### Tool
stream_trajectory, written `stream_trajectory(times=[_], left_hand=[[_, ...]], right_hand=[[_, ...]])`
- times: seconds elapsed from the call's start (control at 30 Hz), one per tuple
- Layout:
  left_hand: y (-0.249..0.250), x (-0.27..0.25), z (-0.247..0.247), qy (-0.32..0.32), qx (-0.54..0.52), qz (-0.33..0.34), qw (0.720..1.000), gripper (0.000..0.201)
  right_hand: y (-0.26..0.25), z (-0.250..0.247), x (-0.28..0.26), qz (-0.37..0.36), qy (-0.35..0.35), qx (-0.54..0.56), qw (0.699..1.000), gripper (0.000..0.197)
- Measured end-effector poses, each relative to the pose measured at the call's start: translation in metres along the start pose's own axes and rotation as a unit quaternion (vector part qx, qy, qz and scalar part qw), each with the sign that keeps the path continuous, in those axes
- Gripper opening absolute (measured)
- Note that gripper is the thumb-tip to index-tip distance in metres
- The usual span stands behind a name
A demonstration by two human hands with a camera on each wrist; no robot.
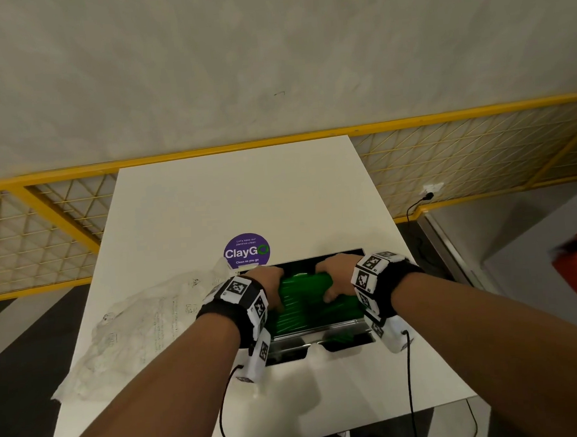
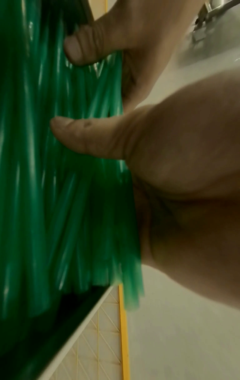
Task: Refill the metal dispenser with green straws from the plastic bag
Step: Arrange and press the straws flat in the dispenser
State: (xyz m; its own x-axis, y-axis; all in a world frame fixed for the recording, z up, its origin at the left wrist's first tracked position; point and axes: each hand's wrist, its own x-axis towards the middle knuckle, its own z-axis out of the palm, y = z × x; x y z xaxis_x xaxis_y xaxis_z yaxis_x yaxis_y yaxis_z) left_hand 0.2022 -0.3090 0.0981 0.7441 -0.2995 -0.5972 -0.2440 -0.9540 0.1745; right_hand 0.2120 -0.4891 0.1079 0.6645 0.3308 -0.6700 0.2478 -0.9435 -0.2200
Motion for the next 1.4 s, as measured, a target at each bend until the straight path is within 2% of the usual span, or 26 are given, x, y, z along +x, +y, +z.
stream_trajectory(times=[0.13,0.2,0.33,0.4,0.6,0.77,0.87,0.97,1.07,1.13,1.23,1.4], left_hand=[[0.000,-0.003,-0.008,0.036,0.025,0.001,0.999,0.047],[0.000,-0.005,-0.005,0.054,0.027,-0.010,0.998,0.042],[0.003,-0.007,0.016,0.039,0.056,-0.036,0.997,0.057],[0.004,-0.008,0.023,0.040,0.067,-0.041,0.996,0.060],[0.000,-0.010,0.028,0.095,0.026,-0.027,0.995,0.055],[-0.002,-0.014,0.025,0.095,-0.070,0.008,0.993,0.063],[-0.009,-0.017,0.021,0.083,-0.103,0.033,0.991,0.069],[-0.010,-0.019,0.024,0.048,-0.047,0.028,0.997,0.074],[-0.003,-0.019,0.033,0.051,0.065,0.009,0.997,0.066],[0.000,-0.019,0.036,0.064,0.088,-0.002,0.994,0.063],[-0.004,-0.017,0.038,0.089,0.066,-0.004,0.994,0.062],[-0.009,-0.017,0.045,0.148,0.014,0.022,0.989,0.060]], right_hand=[[-0.002,-0.004,-0.007,-0.021,0.046,0.005,0.999,0.064],[-0.001,-0.002,-0.010,-0.022,0.062,0.016,0.998,0.066],[0.002,0.016,-0.012,-0.002,0.033,0.015,0.999,0.081],[0.004,0.024,-0.011,0.019,0.023,0.000,1.000,0.080],[0.009,0.024,-0.009,0.019,0.089,-0.006,0.996,0.063],[0.011,0.028,-0.010,0.008,0.116,0.001,0.993,0.073],[0.010,0.032,-0.011,-0.003,0.091,0.009,0.996,0.075],[0.007,0.037,-0.011,0.009,0.060,-0.032,0.998,0.068],[0.003,0.037,-0.012,0.013,0.073,-0.045,0.996,0.051],[-0.001,0.035,-0.011,0.008,0.080,-0.029,0.996,0.043],[-0.005,0.035,-0.011,-0.011,0.104,0.025,0.994,0.041],[0.003,0.042,-0.012,-0.030,0.119,0.129,0.984,0.057]])
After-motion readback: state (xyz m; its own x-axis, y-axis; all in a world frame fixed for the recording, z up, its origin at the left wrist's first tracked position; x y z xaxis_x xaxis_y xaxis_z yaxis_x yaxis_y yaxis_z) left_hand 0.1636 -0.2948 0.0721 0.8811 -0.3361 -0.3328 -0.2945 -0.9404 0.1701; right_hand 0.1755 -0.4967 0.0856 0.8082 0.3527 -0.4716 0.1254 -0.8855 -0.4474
